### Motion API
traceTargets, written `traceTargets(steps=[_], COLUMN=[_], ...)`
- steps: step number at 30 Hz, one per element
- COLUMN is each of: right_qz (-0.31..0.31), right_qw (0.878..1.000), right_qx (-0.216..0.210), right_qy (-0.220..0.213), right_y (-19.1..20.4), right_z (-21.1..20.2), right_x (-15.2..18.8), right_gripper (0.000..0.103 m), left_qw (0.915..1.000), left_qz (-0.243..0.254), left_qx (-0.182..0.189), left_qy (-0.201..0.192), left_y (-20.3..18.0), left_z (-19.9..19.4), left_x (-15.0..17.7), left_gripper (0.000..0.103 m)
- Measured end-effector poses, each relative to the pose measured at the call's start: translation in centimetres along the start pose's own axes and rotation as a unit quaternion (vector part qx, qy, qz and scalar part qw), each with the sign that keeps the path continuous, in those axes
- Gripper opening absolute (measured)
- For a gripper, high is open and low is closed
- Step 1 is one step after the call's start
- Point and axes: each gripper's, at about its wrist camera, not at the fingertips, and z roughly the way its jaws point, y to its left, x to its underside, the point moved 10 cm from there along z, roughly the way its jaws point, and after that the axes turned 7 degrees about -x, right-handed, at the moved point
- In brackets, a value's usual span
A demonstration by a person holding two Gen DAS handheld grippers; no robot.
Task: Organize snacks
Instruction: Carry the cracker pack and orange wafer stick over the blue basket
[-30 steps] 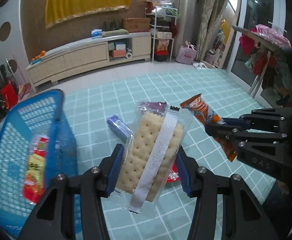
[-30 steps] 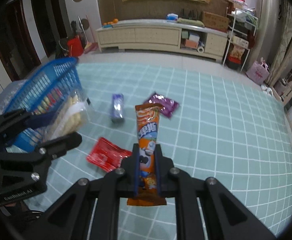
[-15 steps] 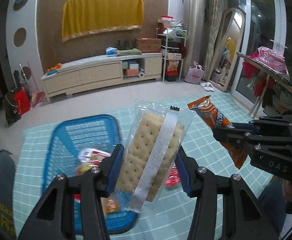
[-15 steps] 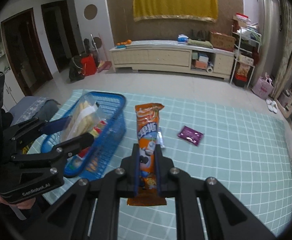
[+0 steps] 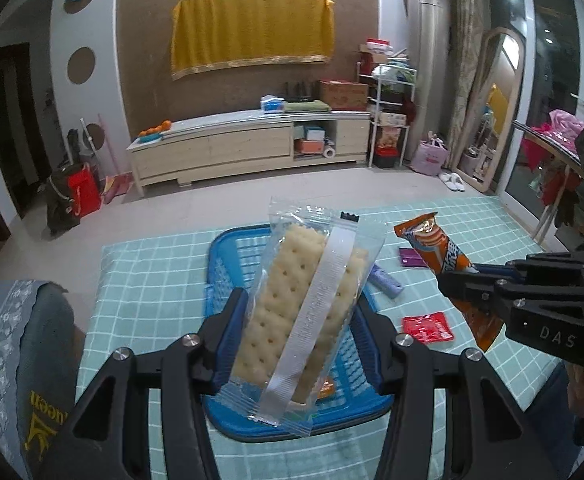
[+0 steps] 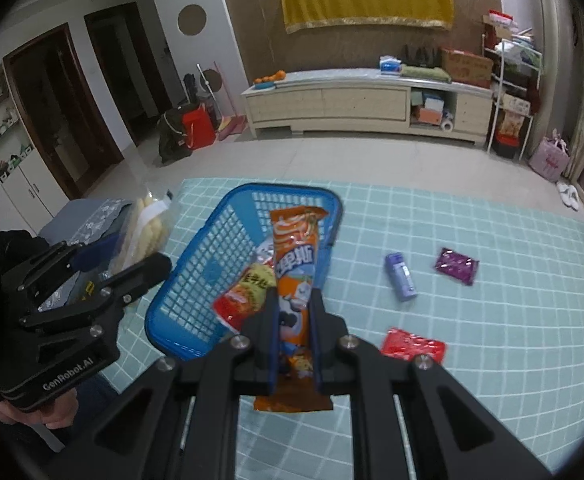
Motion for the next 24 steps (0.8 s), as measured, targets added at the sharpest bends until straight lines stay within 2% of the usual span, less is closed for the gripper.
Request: traceTargets(steps=[5,16,24], right_qz=[0.009,0.008,-0.004], right_qw=[1.000,0.998,0.997], right_qx=[-0.010,0.009,0.036], right_qy=[0.023,0.068,0.067], right_y=[1.8,3.2,3.0], right_z=[2.6,6.9,7.7], right_x=[0.2,1.5,1.6], right_gripper=[0.016,0.017,0.019], left_qw=[0.9999,0.9987,0.9981], left_qz=[-0.014,-0.036,-0.043], left_qx=[-0.001,0.001,0.004], left_qy=[0.006,0.037,0.045], left_y=[1.8,3.6,3.8], left_z=[0.6,3.0,3.0], left_x=[0.8,2.9,3.5], left_gripper=[0.049,0.049,0.049])
